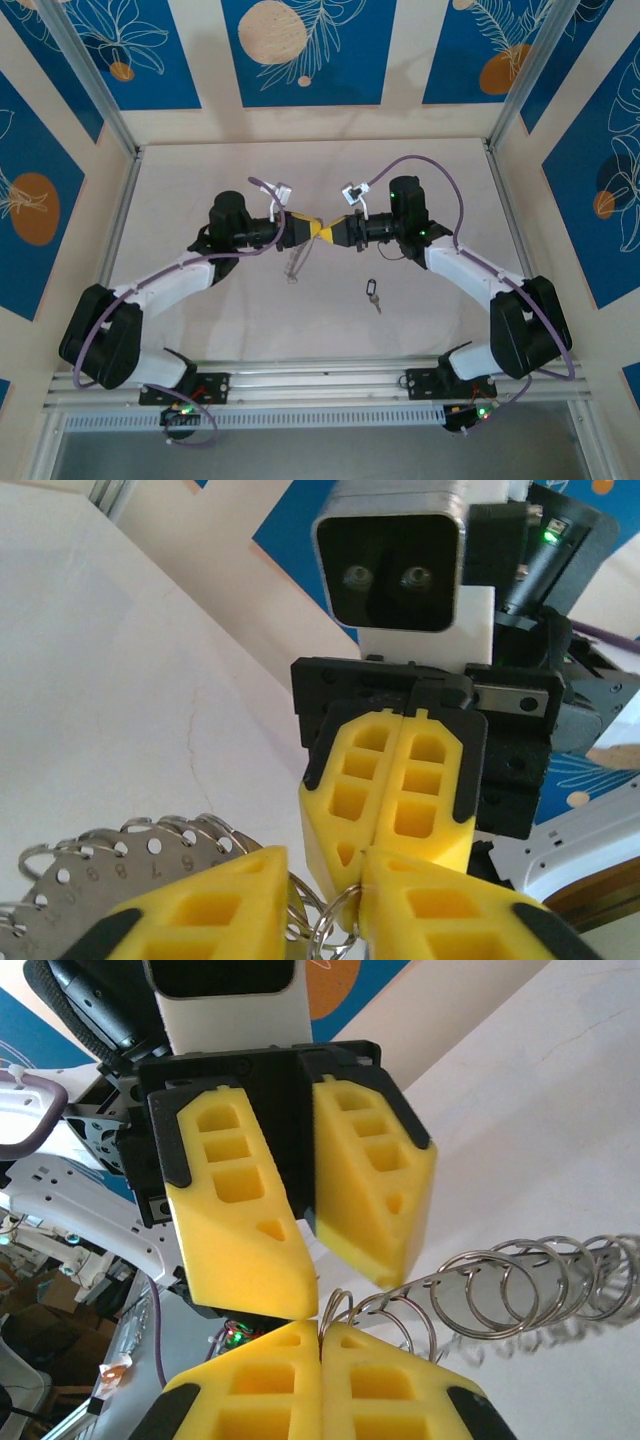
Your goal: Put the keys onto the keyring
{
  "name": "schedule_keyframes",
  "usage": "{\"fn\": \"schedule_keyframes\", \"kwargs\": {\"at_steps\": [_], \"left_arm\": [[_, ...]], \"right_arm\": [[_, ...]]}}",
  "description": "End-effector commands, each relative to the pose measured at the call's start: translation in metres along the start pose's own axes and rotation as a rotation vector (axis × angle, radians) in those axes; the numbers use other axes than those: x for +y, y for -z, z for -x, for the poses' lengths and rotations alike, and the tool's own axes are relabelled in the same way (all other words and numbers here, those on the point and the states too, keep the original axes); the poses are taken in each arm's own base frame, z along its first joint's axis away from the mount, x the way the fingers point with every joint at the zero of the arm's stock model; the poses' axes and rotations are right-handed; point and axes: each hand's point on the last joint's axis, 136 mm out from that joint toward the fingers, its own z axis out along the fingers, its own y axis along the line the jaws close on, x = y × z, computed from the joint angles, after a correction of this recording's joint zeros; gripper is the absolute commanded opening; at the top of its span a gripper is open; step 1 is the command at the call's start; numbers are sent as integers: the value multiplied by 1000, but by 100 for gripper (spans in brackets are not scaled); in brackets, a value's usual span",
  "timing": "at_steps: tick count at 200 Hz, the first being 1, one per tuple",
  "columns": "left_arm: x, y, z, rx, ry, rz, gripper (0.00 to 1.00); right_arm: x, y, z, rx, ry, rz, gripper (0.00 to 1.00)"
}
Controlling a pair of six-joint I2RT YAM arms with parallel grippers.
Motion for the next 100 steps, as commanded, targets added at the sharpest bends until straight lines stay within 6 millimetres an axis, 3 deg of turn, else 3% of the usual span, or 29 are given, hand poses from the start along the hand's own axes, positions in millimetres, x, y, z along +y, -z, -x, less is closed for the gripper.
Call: {"fn": "schedule_keyframes", "kwargs": {"at_steps": [1, 33, 67, 100], "left_arm": [[-18, -3, 0, 8, -47, -73, 18], [-21, -3, -1, 11, -49, -84, 13], [-24, -3, -5, 23, -51, -96, 24], [-23, -3, -13, 45, -40, -101, 26]], "right_arm": [[6, -3, 13, -19, 51, 15, 0], [2, -3, 12, -20, 45, 8, 0], [-2, -2, 12, -29, 40, -7, 0], [-6, 1, 13, -42, 30, -16, 0]]}}
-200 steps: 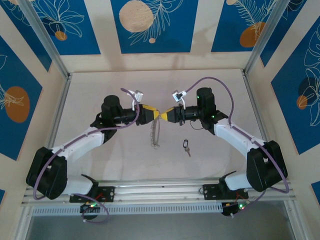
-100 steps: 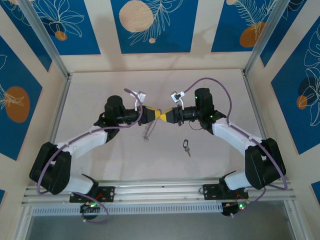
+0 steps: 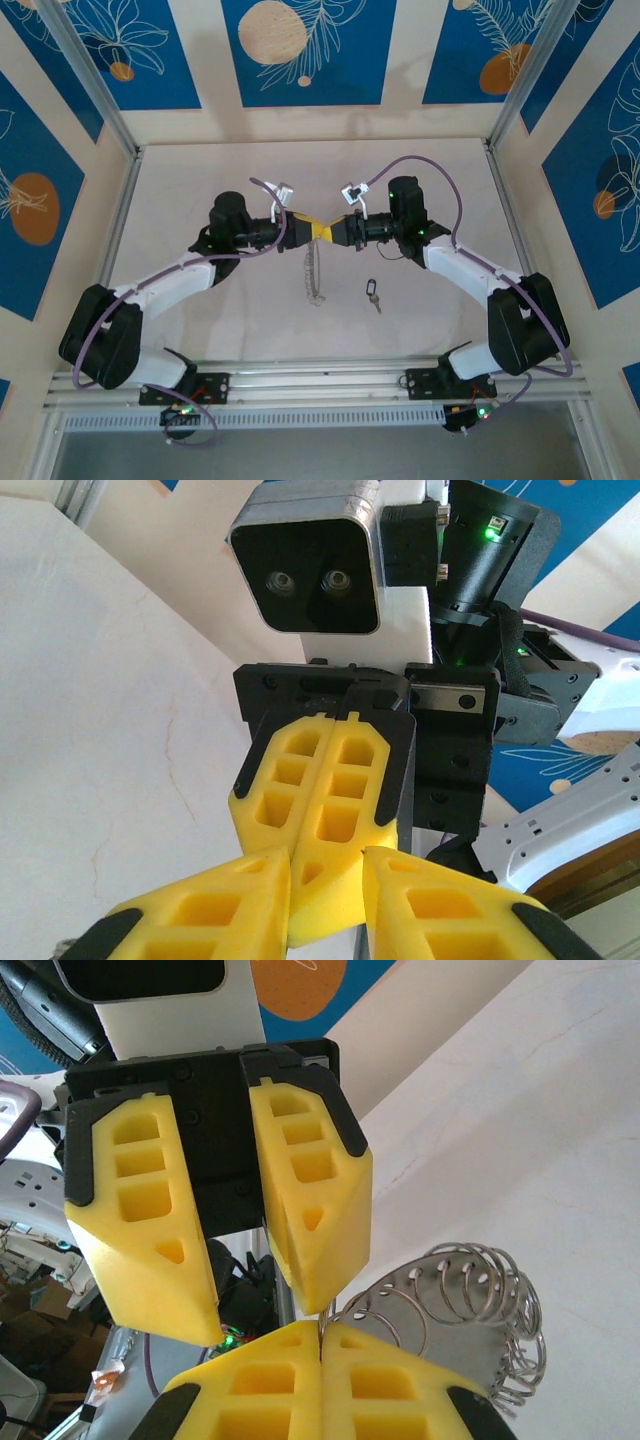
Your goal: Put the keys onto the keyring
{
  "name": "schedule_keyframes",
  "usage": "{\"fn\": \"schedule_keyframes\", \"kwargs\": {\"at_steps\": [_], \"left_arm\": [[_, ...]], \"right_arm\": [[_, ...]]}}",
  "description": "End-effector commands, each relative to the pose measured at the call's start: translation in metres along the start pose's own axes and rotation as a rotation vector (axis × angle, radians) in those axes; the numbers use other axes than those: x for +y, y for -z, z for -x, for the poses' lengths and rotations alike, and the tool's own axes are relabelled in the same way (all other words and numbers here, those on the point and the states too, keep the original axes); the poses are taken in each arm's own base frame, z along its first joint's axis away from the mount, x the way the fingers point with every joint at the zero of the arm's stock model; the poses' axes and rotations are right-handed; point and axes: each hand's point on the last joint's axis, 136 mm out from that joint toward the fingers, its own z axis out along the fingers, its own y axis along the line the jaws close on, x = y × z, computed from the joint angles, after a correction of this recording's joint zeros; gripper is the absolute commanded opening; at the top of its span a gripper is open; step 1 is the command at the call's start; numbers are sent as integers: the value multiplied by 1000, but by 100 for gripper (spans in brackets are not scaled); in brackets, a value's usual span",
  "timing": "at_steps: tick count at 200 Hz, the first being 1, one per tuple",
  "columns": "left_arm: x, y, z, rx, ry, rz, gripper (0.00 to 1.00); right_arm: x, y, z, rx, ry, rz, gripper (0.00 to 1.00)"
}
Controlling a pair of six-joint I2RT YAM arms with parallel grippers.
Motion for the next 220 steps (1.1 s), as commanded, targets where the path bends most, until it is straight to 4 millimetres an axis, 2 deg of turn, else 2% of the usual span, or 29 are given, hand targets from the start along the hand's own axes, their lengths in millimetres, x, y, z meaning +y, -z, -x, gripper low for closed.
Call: {"fn": "schedule_keyframes", "kwargs": {"at_steps": [1, 47, 139, 187, 220], "left_arm": [[-12, -2, -12, 39, -12, -56, 26], [-11, -2, -20, 58, -4, -62, 19], [-1, -5, -28, 74, 10, -46, 17], [21, -9, -36, 71, 28, 13, 18], [34, -7, -35, 55, 21, 84, 28]], "right_arm": [[1, 2, 13, -37, 39, 2, 0], [0, 3, 12, -39, 33, 4, 0], [-6, 1, 5, -38, 10, 5, 0], [-37, -7, -16, -30, -64, -22, 0], [-63, -11, -34, -19, -120, -45, 0]]}}
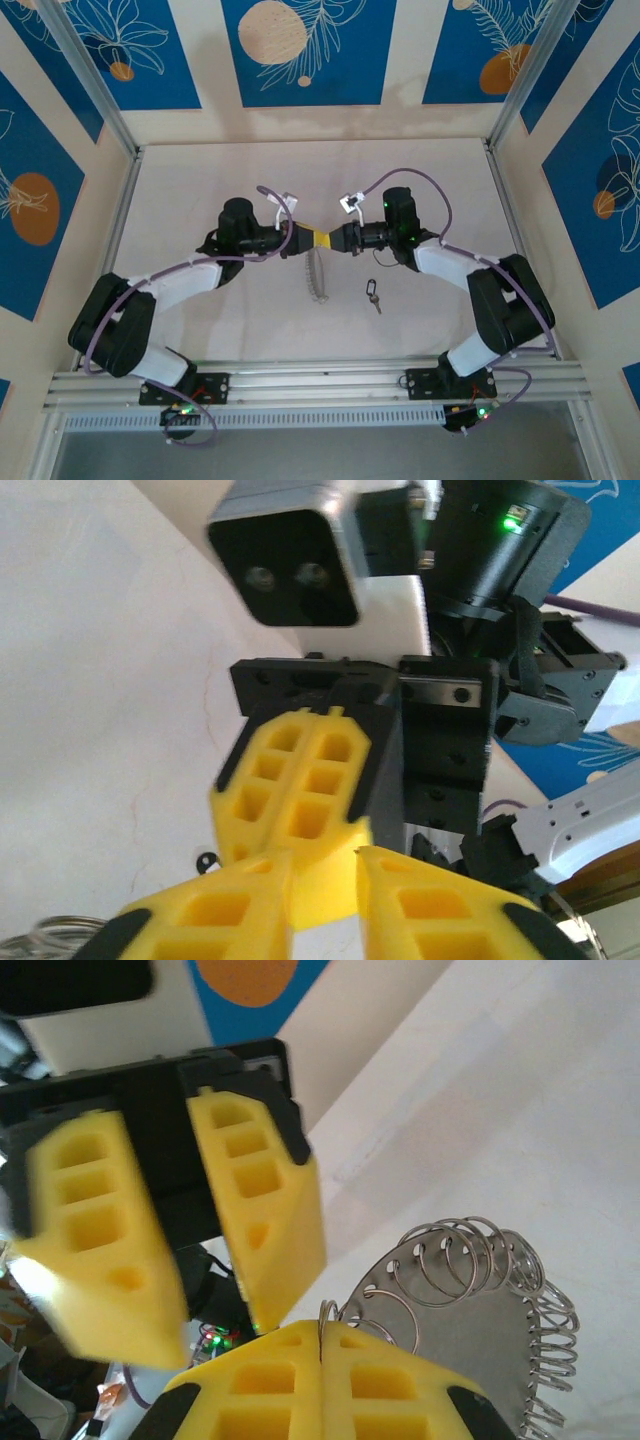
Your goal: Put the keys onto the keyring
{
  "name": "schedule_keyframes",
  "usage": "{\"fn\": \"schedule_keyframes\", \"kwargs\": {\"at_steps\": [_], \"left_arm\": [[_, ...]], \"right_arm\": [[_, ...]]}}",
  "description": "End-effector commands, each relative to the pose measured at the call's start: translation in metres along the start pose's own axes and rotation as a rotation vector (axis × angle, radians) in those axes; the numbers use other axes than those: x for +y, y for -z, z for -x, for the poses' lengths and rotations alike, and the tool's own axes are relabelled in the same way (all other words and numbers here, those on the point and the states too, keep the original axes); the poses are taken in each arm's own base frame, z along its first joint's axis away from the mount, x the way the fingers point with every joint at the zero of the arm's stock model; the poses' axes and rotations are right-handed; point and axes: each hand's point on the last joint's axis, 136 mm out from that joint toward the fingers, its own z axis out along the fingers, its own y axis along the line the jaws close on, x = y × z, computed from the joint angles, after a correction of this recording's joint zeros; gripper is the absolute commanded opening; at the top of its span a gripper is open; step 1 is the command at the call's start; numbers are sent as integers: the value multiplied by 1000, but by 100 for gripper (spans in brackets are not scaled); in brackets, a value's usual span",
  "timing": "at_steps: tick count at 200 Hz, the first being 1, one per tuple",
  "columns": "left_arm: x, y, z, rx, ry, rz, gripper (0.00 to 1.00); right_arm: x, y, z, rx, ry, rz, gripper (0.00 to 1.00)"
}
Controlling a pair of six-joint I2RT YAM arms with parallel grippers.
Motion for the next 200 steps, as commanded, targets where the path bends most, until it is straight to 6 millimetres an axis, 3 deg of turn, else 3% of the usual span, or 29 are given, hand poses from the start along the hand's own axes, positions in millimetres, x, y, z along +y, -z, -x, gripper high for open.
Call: {"fn": "schedule_keyframes", "kwargs": {"at_steps": [1, 41, 127, 200], "left_arm": [[0, -1, -3, 2, -36, 19, 28], [12, 6, -6, 0, -45, 107, 33], [37, 5, -40, 60, 20, 135, 33], [45, -2, -35, 25, 28, 121, 35]], "right_arm": [[-16, 0, -2, -24, -6, -16, 0], [-35, 3, -11, -33, -50, -28, 0], [-33, 3, -11, -33, -51, -16, 0], [-31, 4, -11, -35, -50, -11, 0]]}}
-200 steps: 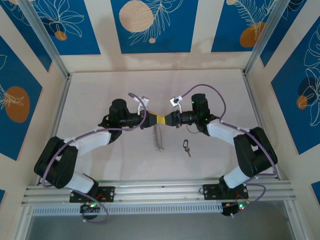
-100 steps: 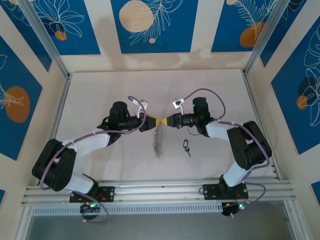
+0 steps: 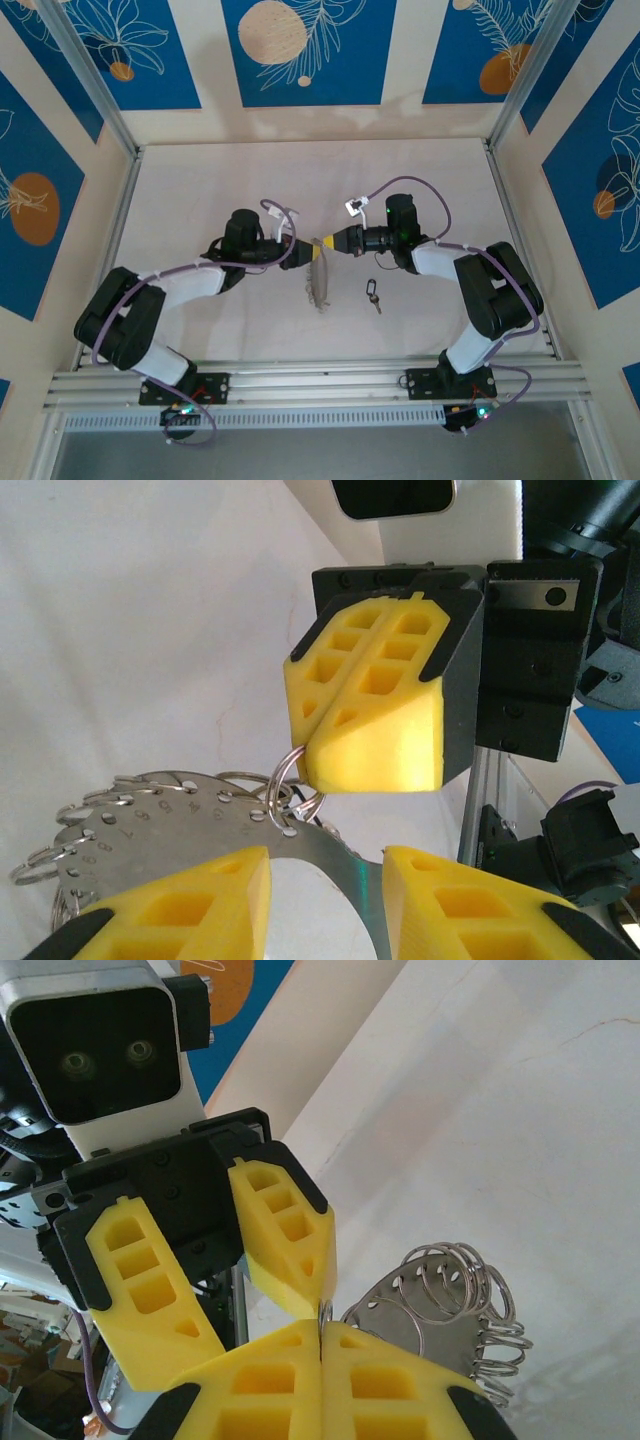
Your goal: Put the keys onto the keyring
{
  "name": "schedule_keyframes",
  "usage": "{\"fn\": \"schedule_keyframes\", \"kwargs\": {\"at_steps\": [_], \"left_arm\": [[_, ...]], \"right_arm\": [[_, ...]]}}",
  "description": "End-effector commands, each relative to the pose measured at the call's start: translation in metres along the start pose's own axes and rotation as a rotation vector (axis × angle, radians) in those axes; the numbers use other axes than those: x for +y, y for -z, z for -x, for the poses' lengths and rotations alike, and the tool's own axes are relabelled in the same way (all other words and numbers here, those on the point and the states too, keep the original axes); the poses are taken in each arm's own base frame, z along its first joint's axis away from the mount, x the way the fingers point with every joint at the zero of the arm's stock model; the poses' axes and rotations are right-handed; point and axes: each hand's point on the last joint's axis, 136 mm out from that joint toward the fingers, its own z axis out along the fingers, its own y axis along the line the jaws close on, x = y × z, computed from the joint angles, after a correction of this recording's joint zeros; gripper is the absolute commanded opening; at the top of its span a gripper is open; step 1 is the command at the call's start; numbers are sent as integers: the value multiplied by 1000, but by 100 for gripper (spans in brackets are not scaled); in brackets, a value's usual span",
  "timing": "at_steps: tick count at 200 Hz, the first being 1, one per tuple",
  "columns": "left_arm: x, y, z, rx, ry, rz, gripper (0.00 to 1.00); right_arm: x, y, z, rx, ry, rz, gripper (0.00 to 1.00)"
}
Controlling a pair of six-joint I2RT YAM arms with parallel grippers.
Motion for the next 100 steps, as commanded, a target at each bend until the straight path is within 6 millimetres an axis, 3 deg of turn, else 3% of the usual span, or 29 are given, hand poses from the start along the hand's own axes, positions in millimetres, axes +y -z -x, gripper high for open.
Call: {"fn": "schedule_keyframes", "kwargs": {"at_steps": [1, 100], "left_arm": [[-1, -1, 7, -33, -19, -23, 35], [4, -4, 20, -112, 13, -69, 35]], "right_arm": [[2, 1, -3, 4, 1, 18, 0], [4, 0, -2, 5, 4, 24, 0]]}}
